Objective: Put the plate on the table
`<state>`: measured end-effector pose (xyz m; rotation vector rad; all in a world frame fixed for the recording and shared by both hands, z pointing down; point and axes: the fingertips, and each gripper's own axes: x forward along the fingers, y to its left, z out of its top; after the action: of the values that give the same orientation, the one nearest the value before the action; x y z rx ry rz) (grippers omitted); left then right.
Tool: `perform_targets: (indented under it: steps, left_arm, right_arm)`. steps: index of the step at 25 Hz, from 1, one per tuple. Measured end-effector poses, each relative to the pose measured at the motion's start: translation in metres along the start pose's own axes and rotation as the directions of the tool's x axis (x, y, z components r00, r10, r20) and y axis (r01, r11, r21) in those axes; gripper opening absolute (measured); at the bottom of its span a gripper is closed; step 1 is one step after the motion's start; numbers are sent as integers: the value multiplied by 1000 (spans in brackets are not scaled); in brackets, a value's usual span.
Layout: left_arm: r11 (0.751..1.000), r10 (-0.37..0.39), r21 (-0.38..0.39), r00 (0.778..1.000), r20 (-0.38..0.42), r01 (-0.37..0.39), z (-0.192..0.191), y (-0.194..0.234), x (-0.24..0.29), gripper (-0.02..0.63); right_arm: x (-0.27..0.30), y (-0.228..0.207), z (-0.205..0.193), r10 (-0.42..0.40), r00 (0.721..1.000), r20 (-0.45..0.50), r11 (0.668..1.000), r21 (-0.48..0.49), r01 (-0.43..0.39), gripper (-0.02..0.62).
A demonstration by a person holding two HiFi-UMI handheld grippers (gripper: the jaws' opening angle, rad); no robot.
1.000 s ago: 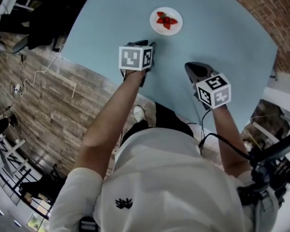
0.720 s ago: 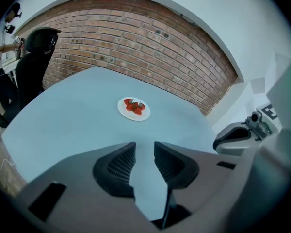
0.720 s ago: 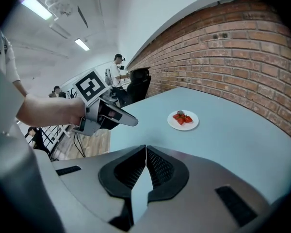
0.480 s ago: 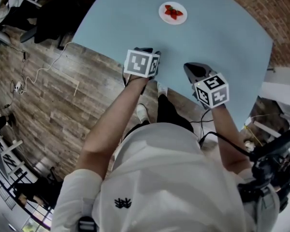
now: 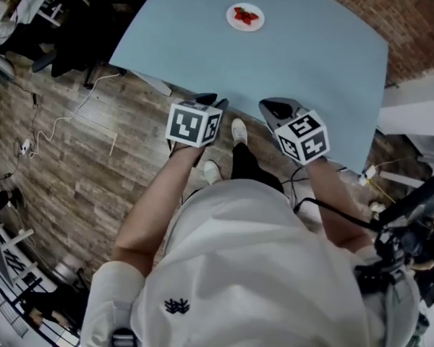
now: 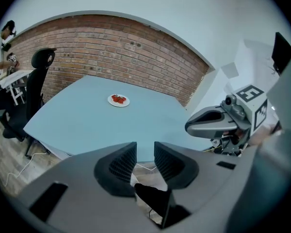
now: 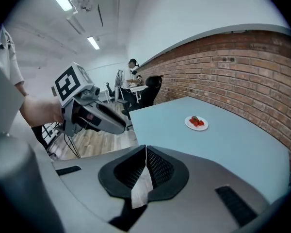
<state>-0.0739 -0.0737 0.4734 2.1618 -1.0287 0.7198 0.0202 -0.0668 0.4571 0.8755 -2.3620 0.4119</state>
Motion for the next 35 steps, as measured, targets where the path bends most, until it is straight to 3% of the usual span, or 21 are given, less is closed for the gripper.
perform_targets:
  steps: [11,22,35]
  left_arm:
    - [995,-39,91,998,-40,42,-12,-27,-14,114]
    - [992,-67,107,996,-59,73,-13,-26,-14,112]
    - [986,-99,131,994,-45,104,-49,-18,-58,112]
  right_arm:
    - [-5,4,-9,3,1000,0,1000,-9,-3,9]
    - [-3,5,4,1,1000,14,1000,-30,0,9]
    - [-5,65,9,-30,1000,0,995,-96,30,8]
